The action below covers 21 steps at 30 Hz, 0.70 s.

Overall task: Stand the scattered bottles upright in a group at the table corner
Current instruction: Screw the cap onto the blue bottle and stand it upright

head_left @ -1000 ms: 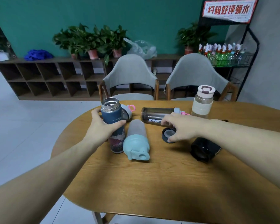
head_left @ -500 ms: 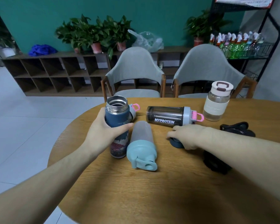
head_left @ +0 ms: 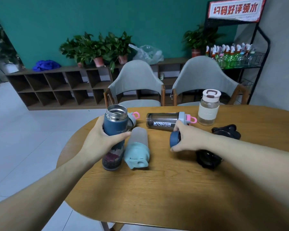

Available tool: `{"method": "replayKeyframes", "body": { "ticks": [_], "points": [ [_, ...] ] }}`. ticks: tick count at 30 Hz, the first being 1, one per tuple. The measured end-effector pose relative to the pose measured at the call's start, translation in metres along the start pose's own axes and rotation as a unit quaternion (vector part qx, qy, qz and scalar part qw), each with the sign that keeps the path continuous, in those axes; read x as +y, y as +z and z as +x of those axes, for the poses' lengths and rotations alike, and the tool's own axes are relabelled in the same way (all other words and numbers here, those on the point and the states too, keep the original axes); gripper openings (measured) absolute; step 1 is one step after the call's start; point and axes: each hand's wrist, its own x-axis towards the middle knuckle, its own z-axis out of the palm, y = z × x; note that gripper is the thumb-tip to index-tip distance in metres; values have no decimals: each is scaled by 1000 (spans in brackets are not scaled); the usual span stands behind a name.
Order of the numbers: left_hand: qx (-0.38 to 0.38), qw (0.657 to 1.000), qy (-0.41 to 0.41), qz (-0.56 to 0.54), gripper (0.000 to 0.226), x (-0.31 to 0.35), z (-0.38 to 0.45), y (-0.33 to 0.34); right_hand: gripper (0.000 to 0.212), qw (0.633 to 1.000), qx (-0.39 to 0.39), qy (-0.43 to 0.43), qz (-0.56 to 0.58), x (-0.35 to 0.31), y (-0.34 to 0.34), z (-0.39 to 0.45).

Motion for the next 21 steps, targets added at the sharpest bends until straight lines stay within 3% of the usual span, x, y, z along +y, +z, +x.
{"method": "replayKeyframes", "body": {
  "ticks": [5, 11, 21],
  "points": [
    [-10, 1000, 3, 16, 63, 7, -26, -4, 67, 992, 20, -19, 124, -12, -10, -35],
    [-38, 999, 7, 31, 65, 6, -52, -6, 45, 957, 54, -10, 285, -28, -10, -62],
    [-88, 996, 27, 18, 71, 5, -72, 5, 39, 913, 54, -39, 402, -50, -18, -75]
  ]
}}
